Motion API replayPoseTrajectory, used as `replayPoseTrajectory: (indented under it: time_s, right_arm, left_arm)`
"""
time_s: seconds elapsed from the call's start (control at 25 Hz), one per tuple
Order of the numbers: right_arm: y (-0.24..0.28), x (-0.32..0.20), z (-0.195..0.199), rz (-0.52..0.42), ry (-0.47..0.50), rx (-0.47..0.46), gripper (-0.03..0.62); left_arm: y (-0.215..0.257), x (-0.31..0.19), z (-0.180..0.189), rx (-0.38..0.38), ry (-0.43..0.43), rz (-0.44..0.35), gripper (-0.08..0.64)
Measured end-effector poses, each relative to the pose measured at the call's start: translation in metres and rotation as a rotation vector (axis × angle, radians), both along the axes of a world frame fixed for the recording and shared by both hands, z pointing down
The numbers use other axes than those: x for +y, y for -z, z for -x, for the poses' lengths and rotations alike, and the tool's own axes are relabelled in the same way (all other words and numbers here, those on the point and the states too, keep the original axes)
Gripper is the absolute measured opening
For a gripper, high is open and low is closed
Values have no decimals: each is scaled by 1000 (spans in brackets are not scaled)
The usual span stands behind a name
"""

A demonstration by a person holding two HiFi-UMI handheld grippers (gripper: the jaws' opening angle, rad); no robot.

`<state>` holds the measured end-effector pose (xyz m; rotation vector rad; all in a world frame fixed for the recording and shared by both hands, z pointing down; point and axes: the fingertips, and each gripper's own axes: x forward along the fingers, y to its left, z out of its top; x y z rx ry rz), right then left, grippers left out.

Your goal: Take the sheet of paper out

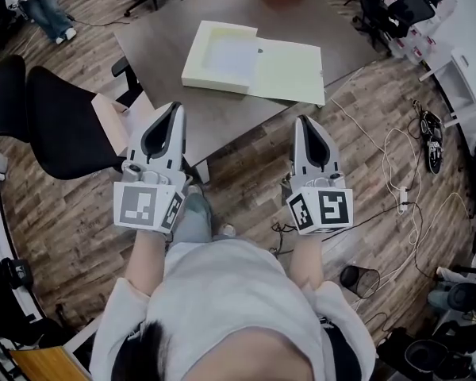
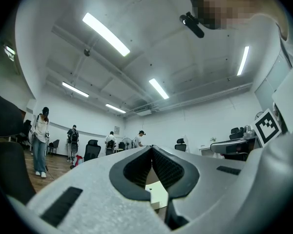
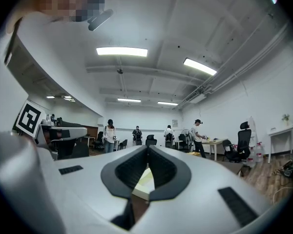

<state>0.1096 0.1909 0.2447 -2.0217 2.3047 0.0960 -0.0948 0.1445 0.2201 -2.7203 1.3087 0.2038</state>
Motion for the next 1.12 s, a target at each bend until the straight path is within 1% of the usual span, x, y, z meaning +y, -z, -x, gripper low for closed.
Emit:
replayPoseTrajectory:
  time_s: [0.2,0.56,0.92,1.12]
  right_arm:
    - [-3,-33,-4,5,-40,-5,17]
    - [0,-112,-8,0,-107,-17,17]
    - [-12,-169,-12,38,-165,-46,17]
    - [-29,-192,-14,80,-198,-111,17]
  left_arm:
    - [-4,-39,-4,4,-33,4,9]
    - [0,-131,-16,-5,-117,-5,9]
    - [-7,-198,-30,-16,-201,19,9]
    - [-18,-226,-30,-12,-241,33,9]
